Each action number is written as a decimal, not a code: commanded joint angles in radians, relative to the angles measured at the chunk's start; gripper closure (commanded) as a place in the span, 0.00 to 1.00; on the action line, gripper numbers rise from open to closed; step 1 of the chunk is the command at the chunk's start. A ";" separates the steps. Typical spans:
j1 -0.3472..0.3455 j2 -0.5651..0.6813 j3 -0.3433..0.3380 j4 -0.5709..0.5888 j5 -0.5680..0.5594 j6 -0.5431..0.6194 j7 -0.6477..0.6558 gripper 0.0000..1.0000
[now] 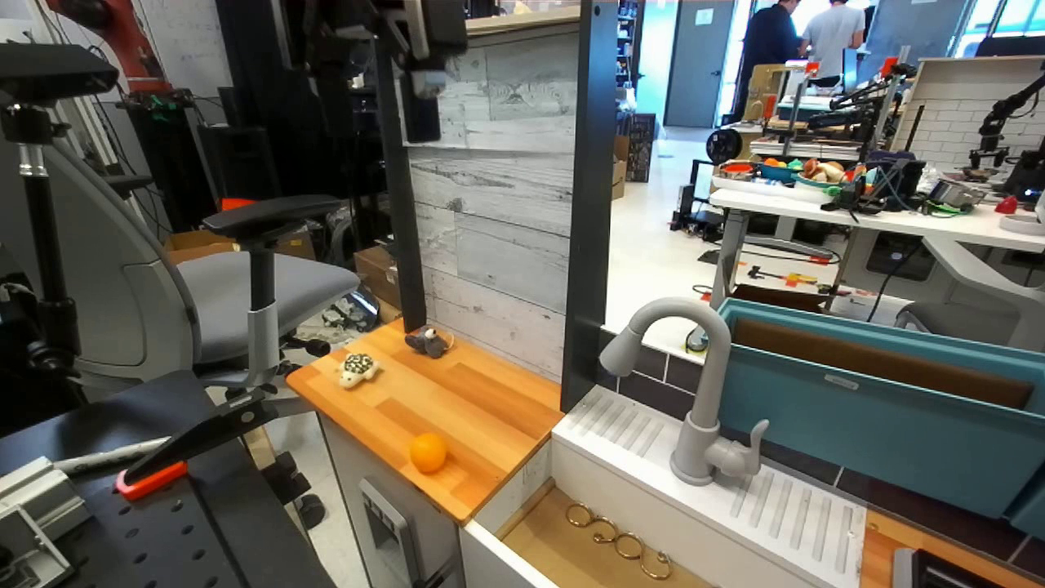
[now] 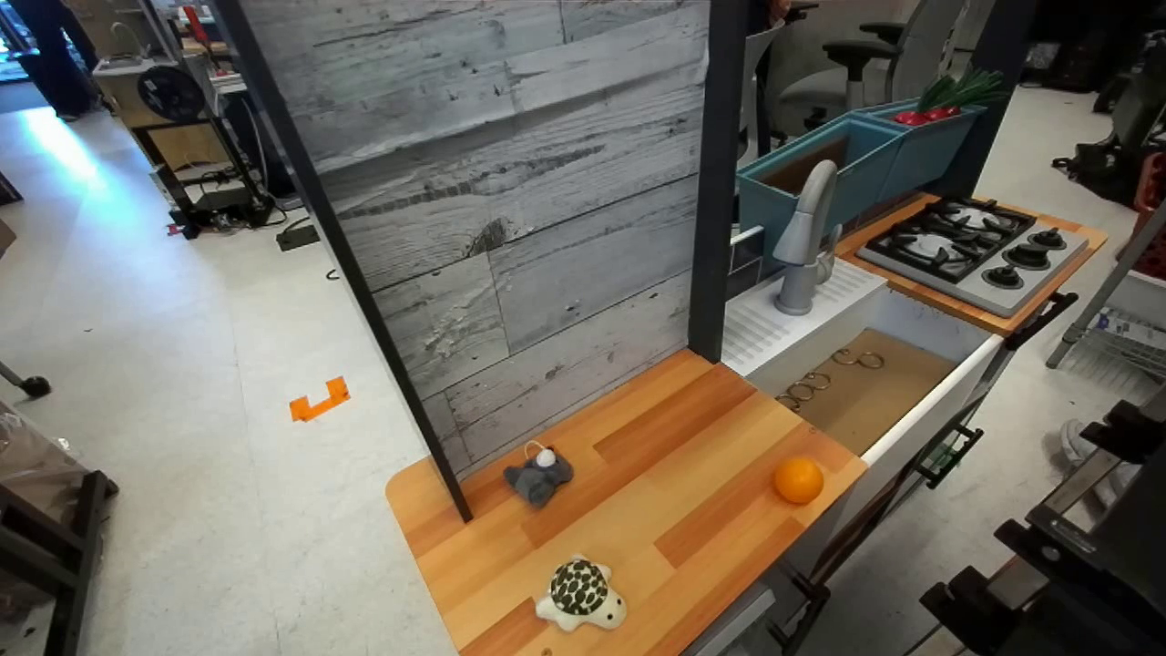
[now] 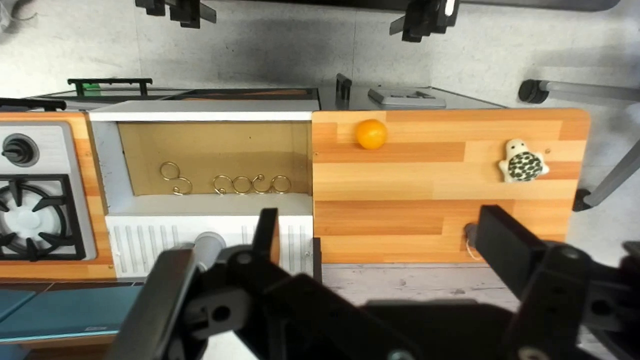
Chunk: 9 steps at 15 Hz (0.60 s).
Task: Push the faucet to the middle
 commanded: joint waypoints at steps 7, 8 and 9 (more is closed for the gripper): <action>0.017 0.388 -0.118 0.079 -0.297 0.464 0.437 0.00; 0.044 0.412 -0.161 0.084 -0.341 0.492 0.496 0.00; 0.072 0.434 -0.205 0.088 -0.374 0.536 0.550 0.00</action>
